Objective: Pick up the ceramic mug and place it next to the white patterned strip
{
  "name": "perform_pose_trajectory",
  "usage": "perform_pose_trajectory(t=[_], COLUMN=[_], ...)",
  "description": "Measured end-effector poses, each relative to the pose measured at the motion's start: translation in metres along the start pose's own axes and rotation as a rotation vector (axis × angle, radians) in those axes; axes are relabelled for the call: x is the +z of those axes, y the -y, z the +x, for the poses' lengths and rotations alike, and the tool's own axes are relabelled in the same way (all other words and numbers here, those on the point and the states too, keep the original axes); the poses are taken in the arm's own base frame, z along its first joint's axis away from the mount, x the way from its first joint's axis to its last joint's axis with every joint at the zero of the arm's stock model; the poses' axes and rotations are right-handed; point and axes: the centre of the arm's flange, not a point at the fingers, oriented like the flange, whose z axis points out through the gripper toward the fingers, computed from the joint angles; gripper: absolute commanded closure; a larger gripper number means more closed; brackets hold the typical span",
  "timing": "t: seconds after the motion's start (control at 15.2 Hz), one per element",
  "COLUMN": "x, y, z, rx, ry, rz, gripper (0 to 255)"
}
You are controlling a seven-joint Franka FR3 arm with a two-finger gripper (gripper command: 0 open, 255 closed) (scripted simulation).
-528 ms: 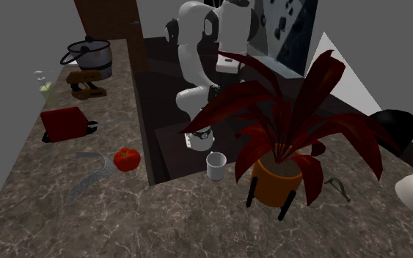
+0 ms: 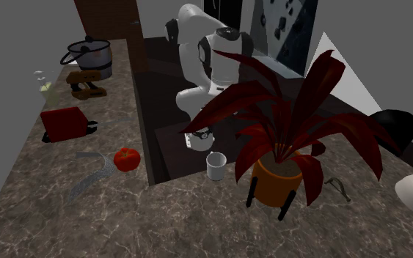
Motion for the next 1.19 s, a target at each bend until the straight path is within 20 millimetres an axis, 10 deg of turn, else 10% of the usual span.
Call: perform_pose_trajectory(t=[0.79, 1.19], x=[0.148, 0.184], y=[-0.064, -0.067], z=[0.022, 0.021], rx=[0.019, 0.021], ry=[0.087, 0.093], rz=[0.080, 0.084], gripper=[0, 0])
